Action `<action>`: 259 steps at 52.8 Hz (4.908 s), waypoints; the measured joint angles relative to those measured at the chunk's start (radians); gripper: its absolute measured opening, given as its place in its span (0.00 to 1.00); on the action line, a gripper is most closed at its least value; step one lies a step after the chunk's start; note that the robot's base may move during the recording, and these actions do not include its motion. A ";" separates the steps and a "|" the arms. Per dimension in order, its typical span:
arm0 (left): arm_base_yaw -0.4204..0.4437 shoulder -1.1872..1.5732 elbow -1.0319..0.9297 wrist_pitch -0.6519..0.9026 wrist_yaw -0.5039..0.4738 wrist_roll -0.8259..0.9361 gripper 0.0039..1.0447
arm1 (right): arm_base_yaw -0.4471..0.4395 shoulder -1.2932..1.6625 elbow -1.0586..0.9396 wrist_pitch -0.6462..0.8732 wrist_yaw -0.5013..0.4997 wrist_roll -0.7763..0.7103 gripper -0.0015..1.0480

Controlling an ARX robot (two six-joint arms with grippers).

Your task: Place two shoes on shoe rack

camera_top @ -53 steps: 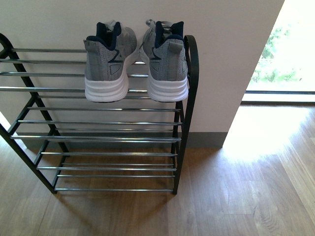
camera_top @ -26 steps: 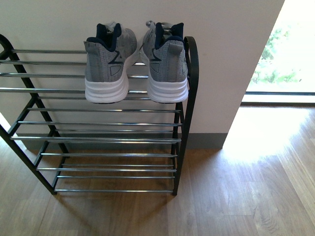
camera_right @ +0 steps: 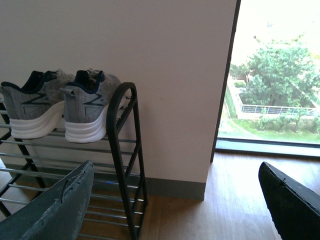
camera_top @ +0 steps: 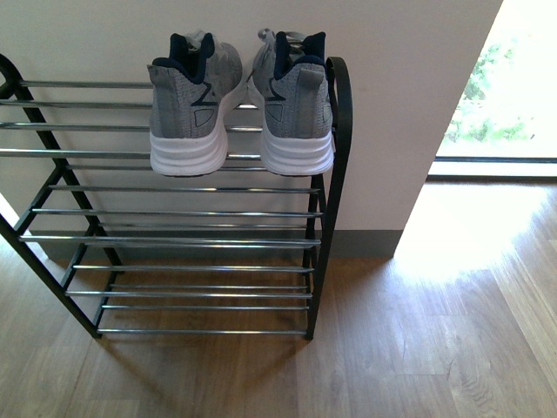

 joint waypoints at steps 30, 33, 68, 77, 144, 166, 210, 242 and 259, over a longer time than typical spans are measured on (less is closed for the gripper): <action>0.000 -0.227 -0.033 -0.182 0.000 0.001 0.01 | 0.000 0.000 0.000 0.000 0.000 0.000 0.91; 0.000 -0.309 -0.033 -0.295 0.000 0.001 0.01 | 0.000 0.000 0.000 0.000 0.000 0.000 0.91; 0.001 -0.358 -0.033 -0.325 0.000 0.001 0.39 | 0.000 0.000 0.000 0.000 0.000 0.000 0.91; 0.001 -0.358 -0.033 -0.325 -0.002 0.001 0.63 | 0.000 0.000 0.000 0.000 -0.004 0.000 0.91; 0.001 -0.358 -0.033 -0.325 0.000 0.003 0.91 | 0.000 -0.001 0.000 0.000 0.000 0.000 0.91; 0.001 -0.358 -0.033 -0.325 0.000 0.003 0.91 | 0.000 0.000 0.000 0.000 0.000 0.000 0.91; 0.002 -0.358 -0.033 -0.325 0.001 0.003 0.91 | 0.000 0.000 0.000 0.000 0.000 0.000 0.91; 0.001 -0.358 -0.033 -0.326 0.000 0.003 0.91 | 0.000 -0.001 0.000 -0.002 -0.001 0.000 0.91; 0.001 -0.358 -0.033 -0.325 -0.003 0.003 0.91 | 0.000 -0.002 0.000 -0.002 -0.004 0.000 0.91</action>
